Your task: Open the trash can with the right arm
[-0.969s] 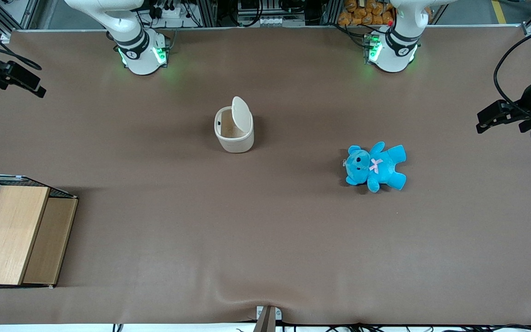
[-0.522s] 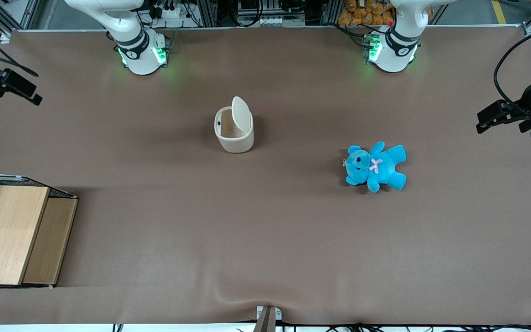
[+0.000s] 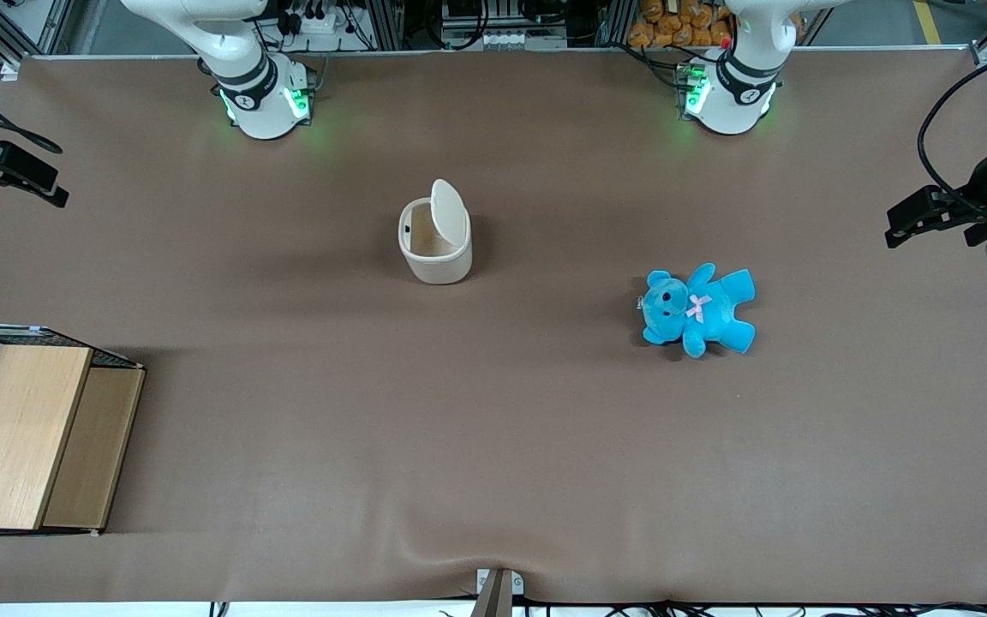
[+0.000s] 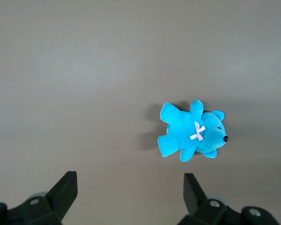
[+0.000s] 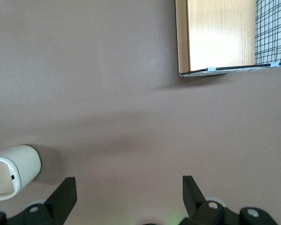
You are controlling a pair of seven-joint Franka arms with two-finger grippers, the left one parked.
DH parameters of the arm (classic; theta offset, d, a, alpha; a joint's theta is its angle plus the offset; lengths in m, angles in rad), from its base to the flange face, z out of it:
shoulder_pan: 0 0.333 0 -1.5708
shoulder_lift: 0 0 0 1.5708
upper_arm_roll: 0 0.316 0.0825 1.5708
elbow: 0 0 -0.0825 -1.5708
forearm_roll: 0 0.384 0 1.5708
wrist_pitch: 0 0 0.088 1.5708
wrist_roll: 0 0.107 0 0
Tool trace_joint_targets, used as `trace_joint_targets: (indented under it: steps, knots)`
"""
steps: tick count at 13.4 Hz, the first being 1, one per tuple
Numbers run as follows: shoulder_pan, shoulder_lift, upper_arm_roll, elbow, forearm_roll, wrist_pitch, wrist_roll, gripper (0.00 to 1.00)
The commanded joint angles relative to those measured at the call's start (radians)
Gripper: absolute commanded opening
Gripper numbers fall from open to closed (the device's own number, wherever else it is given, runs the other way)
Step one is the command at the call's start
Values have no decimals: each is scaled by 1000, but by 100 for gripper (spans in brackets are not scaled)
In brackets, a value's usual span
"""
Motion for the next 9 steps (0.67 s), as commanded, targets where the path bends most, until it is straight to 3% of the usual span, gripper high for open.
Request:
trace_joint_targets:
  steps: [1,9]
  knots:
    - [-23,15,10,28,0,-17,-35,100]
    - [-23,20,10,34,-4,-17,-35,100]
